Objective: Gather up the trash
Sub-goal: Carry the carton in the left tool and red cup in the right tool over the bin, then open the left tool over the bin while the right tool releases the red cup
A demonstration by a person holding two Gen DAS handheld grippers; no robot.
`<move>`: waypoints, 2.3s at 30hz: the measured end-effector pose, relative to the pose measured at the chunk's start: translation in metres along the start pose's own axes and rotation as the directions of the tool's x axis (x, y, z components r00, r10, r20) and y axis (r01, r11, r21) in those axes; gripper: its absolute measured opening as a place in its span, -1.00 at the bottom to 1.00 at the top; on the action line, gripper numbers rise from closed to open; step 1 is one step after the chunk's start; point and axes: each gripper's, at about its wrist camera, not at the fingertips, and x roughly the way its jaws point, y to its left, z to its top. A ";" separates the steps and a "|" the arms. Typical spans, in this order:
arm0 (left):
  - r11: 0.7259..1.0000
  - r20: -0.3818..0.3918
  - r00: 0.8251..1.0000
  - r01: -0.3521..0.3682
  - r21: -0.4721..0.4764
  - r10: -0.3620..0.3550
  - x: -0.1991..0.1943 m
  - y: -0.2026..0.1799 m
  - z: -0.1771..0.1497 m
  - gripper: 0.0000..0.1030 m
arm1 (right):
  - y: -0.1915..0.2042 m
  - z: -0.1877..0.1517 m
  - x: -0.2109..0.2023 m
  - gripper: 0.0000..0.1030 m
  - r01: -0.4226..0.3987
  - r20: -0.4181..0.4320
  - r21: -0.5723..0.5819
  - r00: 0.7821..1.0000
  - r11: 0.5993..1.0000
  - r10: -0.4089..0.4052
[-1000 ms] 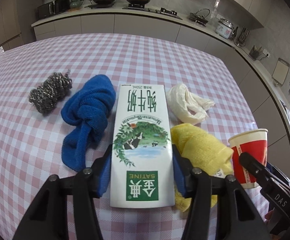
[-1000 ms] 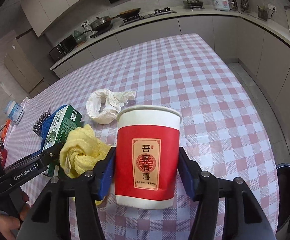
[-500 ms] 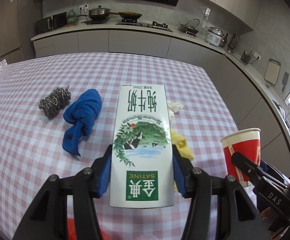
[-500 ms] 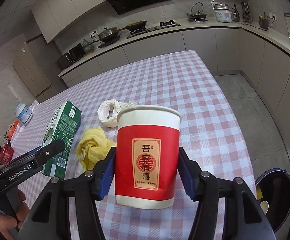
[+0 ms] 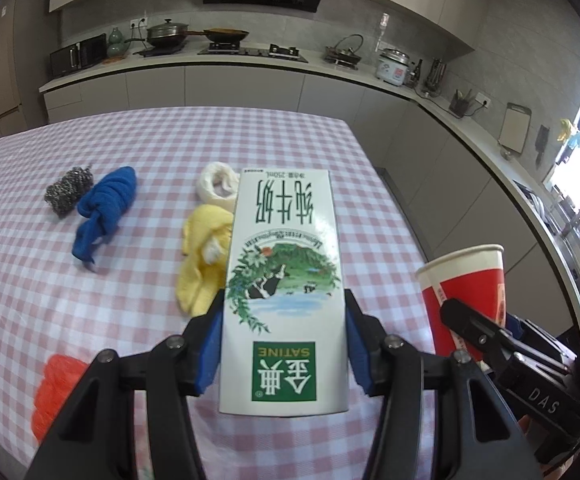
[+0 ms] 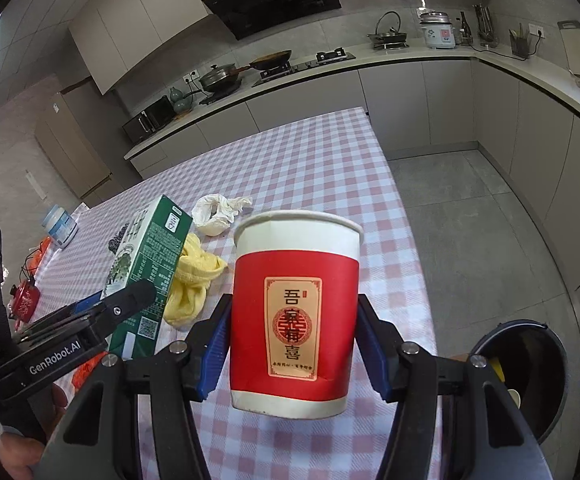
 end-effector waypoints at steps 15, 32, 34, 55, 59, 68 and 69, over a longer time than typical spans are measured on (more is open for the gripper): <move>0.986 -0.065 0.992 0.118 0.116 -0.111 0.014 -0.107 -0.036 0.05 | -0.098 -0.026 -0.066 0.17 0.096 0.031 0.118 0.995 0.988 -0.100; 0.936 -0.190 0.956 0.263 0.233 -0.221 0.051 -0.224 -0.071 0.05 | -0.218 -0.077 -0.118 0.17 0.234 -0.004 0.282 0.970 0.931 -0.243; 0.932 -0.207 0.953 0.270 0.243 -0.222 0.059 -0.235 -0.076 0.05 | -0.230 -0.083 -0.120 0.17 0.244 -0.015 0.294 0.968 0.924 -0.251; 0.950 -0.377 0.921 0.198 0.241 -0.096 0.137 -0.275 -0.136 0.07 | -0.329 -0.115 -0.065 0.21 0.262 -0.170 0.338 0.962 0.904 -0.215; 0.955 -0.403 0.912 0.185 0.230 -0.080 0.153 -0.282 -0.142 0.09 | -0.342 -0.117 -0.046 0.26 0.258 -0.203 0.329 0.959 0.908 -0.199; 0.968 -0.373 0.927 0.124 0.217 -0.035 0.152 -0.283 -0.138 0.30 | -0.363 -0.114 -0.048 0.38 0.286 -0.177 0.327 0.955 0.901 -0.239; 0.968 -0.363 0.931 0.122 0.219 -0.036 0.146 -0.285 -0.135 0.30 | -0.361 -0.112 -0.051 0.38 0.290 -0.175 0.321 0.954 0.901 -0.245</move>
